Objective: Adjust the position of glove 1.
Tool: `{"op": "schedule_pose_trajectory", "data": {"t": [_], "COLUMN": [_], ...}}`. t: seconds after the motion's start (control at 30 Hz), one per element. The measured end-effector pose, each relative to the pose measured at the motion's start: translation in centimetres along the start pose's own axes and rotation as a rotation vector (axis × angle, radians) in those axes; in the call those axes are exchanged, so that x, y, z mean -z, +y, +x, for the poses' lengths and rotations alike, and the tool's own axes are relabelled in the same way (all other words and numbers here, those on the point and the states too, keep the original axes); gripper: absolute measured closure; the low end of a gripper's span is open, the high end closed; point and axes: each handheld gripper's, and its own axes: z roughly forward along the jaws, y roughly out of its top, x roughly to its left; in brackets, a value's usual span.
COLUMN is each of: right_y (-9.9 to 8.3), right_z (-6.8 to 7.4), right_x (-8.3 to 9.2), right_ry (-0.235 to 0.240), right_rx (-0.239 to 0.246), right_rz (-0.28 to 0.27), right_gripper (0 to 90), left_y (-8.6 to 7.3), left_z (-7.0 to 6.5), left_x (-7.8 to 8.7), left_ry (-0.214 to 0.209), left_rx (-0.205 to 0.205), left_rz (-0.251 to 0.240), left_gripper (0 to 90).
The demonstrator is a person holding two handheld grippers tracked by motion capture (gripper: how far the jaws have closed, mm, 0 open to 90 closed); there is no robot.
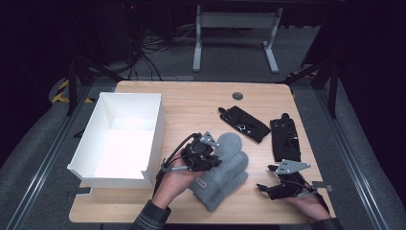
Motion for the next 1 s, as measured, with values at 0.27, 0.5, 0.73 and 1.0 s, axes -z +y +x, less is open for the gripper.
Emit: {"op": "schedule_pose_trajectory", "data": {"t": [0.27, 0.5, 0.73, 1.0], "right_y": [0.0, 0.0, 0.0, 0.0], "right_z": [0.0, 0.0, 0.0, 0.0], "right_x": [0.0, 0.0, 0.0, 0.0], "right_ry": [0.000, 0.000, 0.000, 0.000], "right_rx": [0.000, 0.000, 0.000, 0.000], "right_rz": [0.000, 0.000, 0.000, 0.000], "right_gripper": [15.0, 15.0, 15.0, 15.0], "left_y": [0.5, 0.9, 0.6, 0.1], "left_z": [-0.8, -1.3, -1.2, -1.1], "left_x": [-1.5, -3.6, -4.8, -5.3], "left_ry": [-0.006, -0.006, 0.012, 0.017], "left_rx": [-0.038, -0.063, -0.059, -0.048], "left_rz": [0.041, 0.081, 0.117, 0.148], "left_gripper": [85.0, 84.9, 84.9, 84.8]}}
